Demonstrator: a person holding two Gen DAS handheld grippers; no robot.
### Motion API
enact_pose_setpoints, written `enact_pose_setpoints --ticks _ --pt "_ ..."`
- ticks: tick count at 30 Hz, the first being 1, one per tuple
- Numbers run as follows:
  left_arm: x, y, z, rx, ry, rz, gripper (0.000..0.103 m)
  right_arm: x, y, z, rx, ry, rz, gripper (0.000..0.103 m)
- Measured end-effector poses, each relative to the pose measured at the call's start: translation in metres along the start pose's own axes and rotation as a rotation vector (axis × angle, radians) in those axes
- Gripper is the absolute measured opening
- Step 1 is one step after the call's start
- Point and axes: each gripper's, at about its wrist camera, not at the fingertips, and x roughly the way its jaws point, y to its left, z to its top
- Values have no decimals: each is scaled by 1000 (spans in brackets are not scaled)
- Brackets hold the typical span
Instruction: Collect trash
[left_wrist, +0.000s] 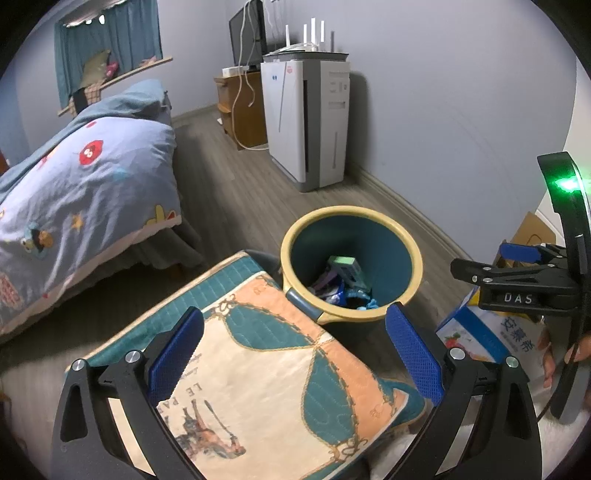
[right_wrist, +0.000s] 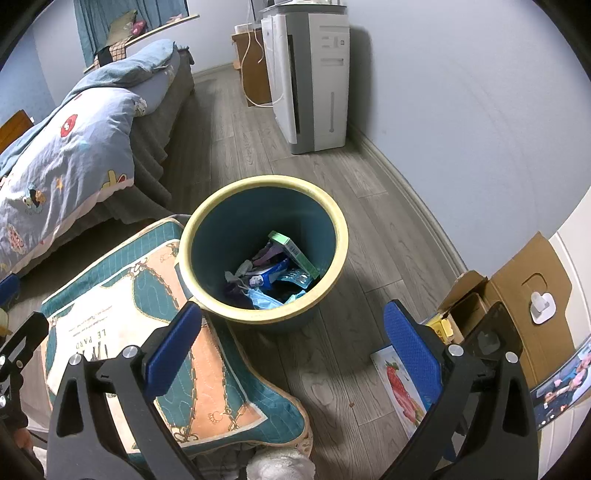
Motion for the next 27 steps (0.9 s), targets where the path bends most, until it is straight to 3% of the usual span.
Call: enact_pose_setpoints --ticks 27 --pt "-1 0 0 -1 -1 0 98 0 -1 0 0 -2 -1 97"
